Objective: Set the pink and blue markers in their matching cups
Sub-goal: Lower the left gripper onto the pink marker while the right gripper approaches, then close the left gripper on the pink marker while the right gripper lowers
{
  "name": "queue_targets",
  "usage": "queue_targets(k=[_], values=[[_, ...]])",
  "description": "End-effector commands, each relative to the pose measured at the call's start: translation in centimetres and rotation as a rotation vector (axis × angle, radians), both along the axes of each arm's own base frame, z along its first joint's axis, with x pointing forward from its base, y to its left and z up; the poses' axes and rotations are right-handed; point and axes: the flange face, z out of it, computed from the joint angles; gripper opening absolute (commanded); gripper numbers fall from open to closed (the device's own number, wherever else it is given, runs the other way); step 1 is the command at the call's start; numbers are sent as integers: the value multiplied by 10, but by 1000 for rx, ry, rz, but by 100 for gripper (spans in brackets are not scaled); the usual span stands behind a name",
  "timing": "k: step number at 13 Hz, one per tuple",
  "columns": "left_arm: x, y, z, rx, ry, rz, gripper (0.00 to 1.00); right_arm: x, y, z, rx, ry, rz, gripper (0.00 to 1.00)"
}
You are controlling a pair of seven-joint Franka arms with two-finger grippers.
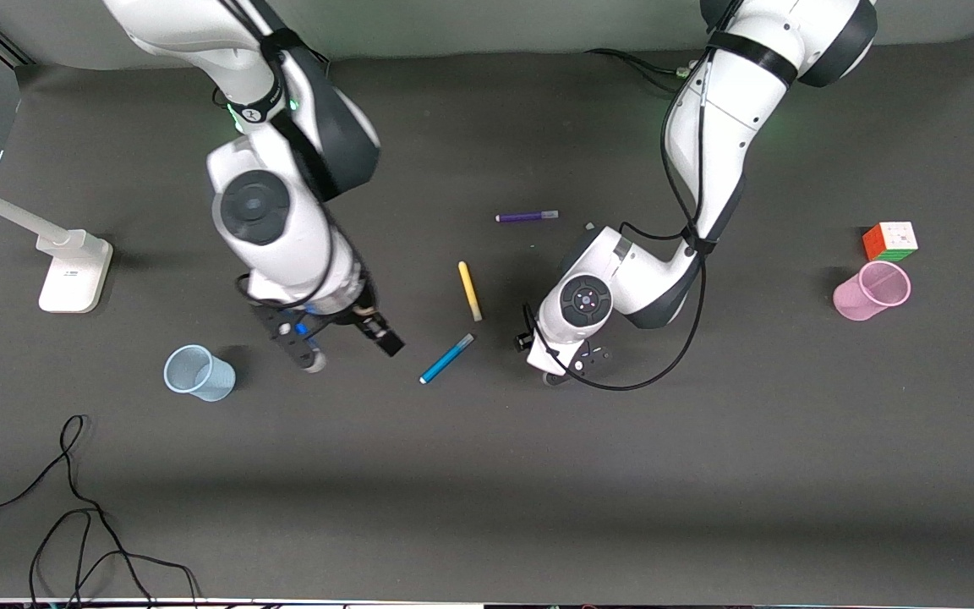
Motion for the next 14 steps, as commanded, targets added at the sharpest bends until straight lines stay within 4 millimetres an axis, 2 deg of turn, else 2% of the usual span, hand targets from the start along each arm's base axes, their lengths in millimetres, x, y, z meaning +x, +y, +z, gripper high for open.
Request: queue_targets(k=[1,3,4,5,7,9,11,13,14], values=[[3,-5,2,5,-18,11,33,1,20,-15,1,3,-29,100],[6,1,-2,7,-16,4,25,2,24,-25,3,-2,-33,100],[6,1,-2,8,-16,6,16,4,25,-32,-2,-1,-30,100],[5,1,-3,9,-11,13,0,6,26,-46,-12,7,-30,100],[7,2,3,14,-11,12,0,10,30,-65,-8,-1,-30,100],[18,20,21,37,-3,17,0,14,32,-89,-12,-4,-30,100],[18,27,73,74,-1,-36,0,18,34,-119,-8,-12,-33,100],[13,38,140,112,-13,-123,0,20,35,-155,-18,-2,-34,100],[14,56,173,128,-4,-168,0,20,35,-171,-20,0,-35,100]])
